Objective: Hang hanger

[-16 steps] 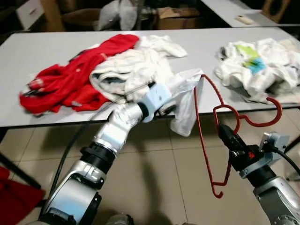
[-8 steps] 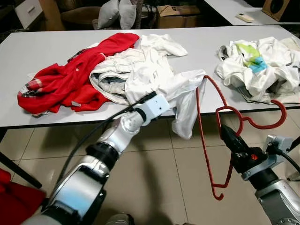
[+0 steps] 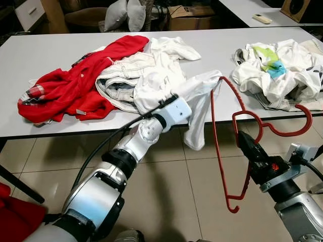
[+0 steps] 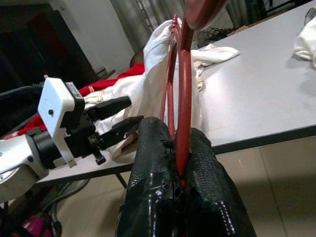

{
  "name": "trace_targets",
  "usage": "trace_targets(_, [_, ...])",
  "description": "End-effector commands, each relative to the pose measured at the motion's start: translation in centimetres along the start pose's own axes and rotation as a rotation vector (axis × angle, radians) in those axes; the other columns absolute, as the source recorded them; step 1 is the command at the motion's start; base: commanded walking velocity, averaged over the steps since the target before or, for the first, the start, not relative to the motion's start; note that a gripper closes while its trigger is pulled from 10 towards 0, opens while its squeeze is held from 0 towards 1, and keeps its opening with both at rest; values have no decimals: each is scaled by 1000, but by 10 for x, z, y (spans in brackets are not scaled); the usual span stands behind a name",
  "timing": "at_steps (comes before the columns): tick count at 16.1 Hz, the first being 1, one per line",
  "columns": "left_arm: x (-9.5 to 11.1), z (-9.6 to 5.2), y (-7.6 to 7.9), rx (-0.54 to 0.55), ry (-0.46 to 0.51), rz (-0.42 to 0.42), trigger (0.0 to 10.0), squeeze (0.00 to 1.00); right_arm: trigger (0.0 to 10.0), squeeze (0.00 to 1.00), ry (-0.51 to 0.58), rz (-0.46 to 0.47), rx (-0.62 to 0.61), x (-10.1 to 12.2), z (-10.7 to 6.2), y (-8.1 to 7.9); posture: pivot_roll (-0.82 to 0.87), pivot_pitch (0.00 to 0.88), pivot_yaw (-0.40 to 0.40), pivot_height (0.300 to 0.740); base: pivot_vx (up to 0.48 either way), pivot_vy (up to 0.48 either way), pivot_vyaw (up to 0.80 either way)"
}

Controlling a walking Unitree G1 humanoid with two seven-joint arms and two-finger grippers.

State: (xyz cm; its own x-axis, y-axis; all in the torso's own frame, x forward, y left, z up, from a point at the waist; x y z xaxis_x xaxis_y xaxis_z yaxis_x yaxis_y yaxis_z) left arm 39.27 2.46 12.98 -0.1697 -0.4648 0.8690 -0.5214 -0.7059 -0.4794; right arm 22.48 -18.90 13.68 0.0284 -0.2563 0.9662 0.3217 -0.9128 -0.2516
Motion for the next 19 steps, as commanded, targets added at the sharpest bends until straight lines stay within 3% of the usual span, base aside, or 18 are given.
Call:
trace_targets(1, [4,2,-2,13,15,-16,0,0,10000,0,31,-8,23,9,2,-5,-99,39,31,740,0,0,0])
trace_targets(6, [0,0,-8,32,15,-54,0,0,10000,0,36,-5,20,11,2,-4,-91,41,27,740,0,0,0])
trace_targets(10, [7,4,5,-14,40,-113,0,0,10000,0,39,-2,24,11,4,-4,-92,42,28,740,0,0,0])
trace_targets(14, [10,6,11,-31,39,-106,0,0,10000,0,45,-6,27,13,6,-5,-95,41,30,740,0,0,0])
trace_targets(15, [9,6,12,-29,34,-91,2549,0,10000,0,45,-7,26,13,6,-5,-95,41,31,740,0,0,0])
trace_targets(16, [8,6,11,-13,24,-75,9882,0,10000,0,44,-8,27,13,6,-5,-96,42,31,740,0,0,0])
trace_targets(19, [1,6,5,48,-15,-67,10000,0,10000,0,47,-7,30,13,7,-6,-93,43,29,740,0,0,0])
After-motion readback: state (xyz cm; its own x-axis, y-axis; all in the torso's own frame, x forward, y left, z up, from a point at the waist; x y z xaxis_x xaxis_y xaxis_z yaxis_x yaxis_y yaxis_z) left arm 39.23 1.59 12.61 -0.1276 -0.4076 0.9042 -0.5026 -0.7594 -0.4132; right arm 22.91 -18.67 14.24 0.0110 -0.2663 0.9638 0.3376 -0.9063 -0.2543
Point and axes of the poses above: a point about 5 cm out from each wrist's last joint towards the gripper, its own z axis pointing out of the wrist towards the gripper, its own x axis along the axis of the wrist's last joint, y = z × x, the point moved 3 cm from there along z, pointing out of the wrist towards the gripper, and after that the axes turned 11 degrees about -z, right-handed, at the moved point
